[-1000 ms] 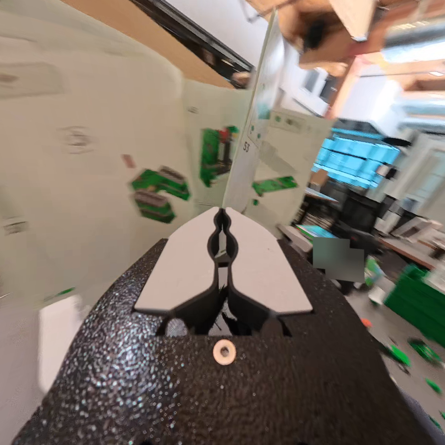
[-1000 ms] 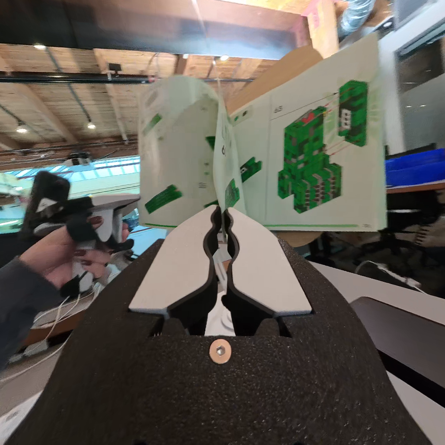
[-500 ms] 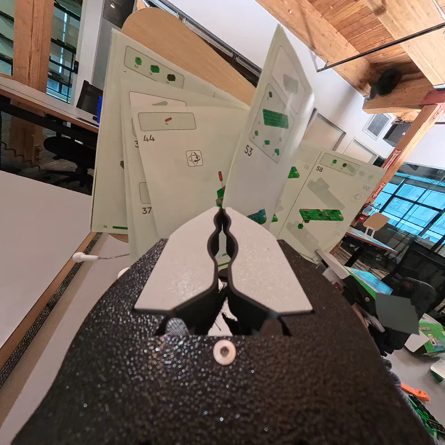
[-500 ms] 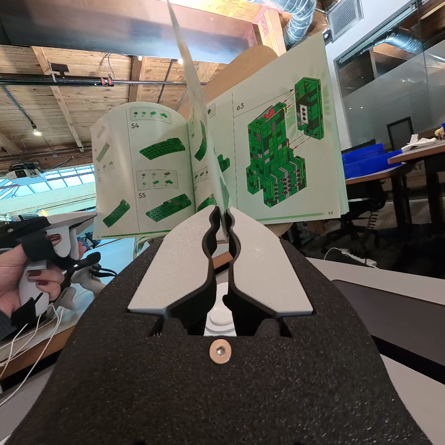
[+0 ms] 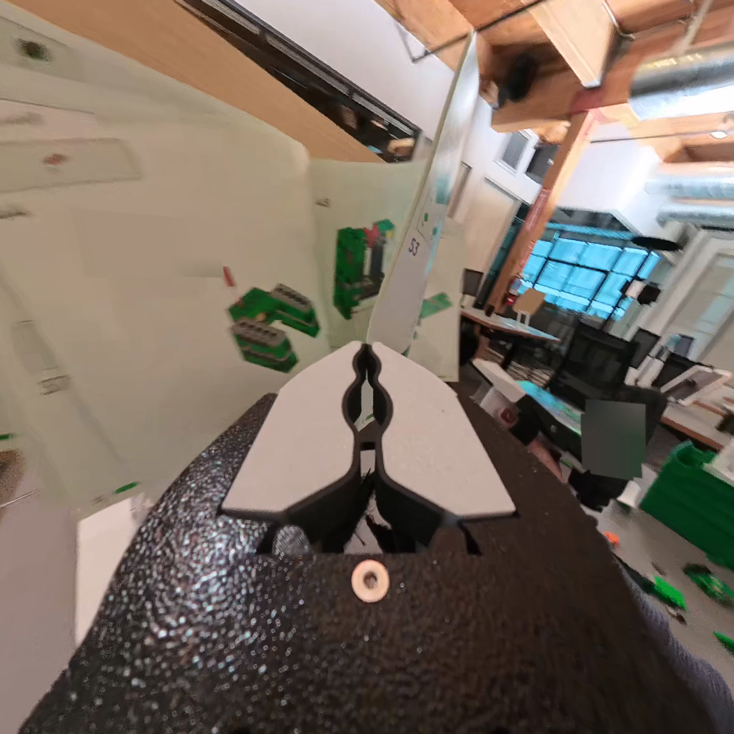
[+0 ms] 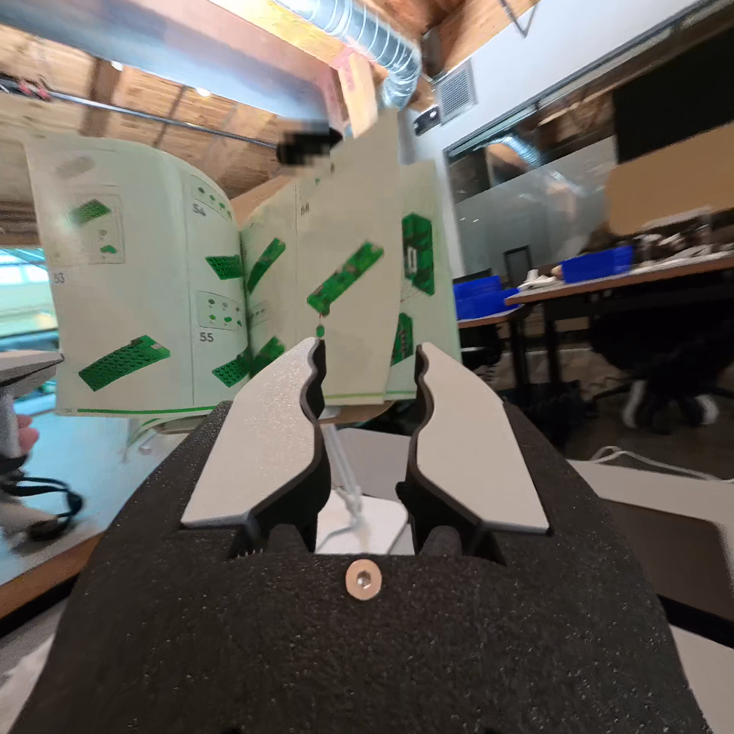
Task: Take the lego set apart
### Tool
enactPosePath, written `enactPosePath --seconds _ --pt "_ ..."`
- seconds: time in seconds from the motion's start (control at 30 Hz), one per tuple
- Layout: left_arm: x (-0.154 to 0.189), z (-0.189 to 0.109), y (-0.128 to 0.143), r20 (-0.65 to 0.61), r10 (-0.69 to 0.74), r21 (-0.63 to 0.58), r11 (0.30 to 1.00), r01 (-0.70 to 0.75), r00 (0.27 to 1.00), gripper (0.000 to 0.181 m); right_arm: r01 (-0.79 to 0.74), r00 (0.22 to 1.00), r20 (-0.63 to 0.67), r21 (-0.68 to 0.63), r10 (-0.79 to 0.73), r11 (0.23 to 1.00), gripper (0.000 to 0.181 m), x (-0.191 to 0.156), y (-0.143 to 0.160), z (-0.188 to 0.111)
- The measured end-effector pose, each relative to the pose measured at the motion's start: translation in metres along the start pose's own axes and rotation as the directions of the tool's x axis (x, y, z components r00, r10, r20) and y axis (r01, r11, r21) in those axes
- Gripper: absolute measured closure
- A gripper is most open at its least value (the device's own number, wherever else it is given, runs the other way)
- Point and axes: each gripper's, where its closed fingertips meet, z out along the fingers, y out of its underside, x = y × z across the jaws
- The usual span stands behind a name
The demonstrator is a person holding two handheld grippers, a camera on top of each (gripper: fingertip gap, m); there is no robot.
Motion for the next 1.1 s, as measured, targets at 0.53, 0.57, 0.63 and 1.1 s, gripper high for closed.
enactPosePath --seconds 0.53,0.57,0.63,1.1 --pt "0.127 0.05 0.081 -0.088 0.213 -0.277 0.933 -0.23 0.973 0.102 0.327 0.919 0.265 -0.093 -0.294 0.94 0.093 -0.129 -0.14 -0.124" --pt "0.14 0.048 0.092 -0.09 0.222 -0.325 0.915 -0.239 0.971 0.096 0.362 0.903 0.282 -0.087 -0.326 0.928 0.087 -0.138 -0.142 -0.139" --pt "0.158 0.045 0.12 -0.08 0.32 -0.439 0.839 -0.322 0.944 0.084 0.412 0.879 0.304 -0.102 -0.366 0.906 0.076 -0.154 -0.14 -0.167" --pt "0.224 0.025 0.199 -0.15 0.831 -0.661 0.318 -0.679 0.536 0.058 0.478 0.867 0.156 -0.534 -0.474 0.698 0.058 -0.121 -0.099 -0.254"
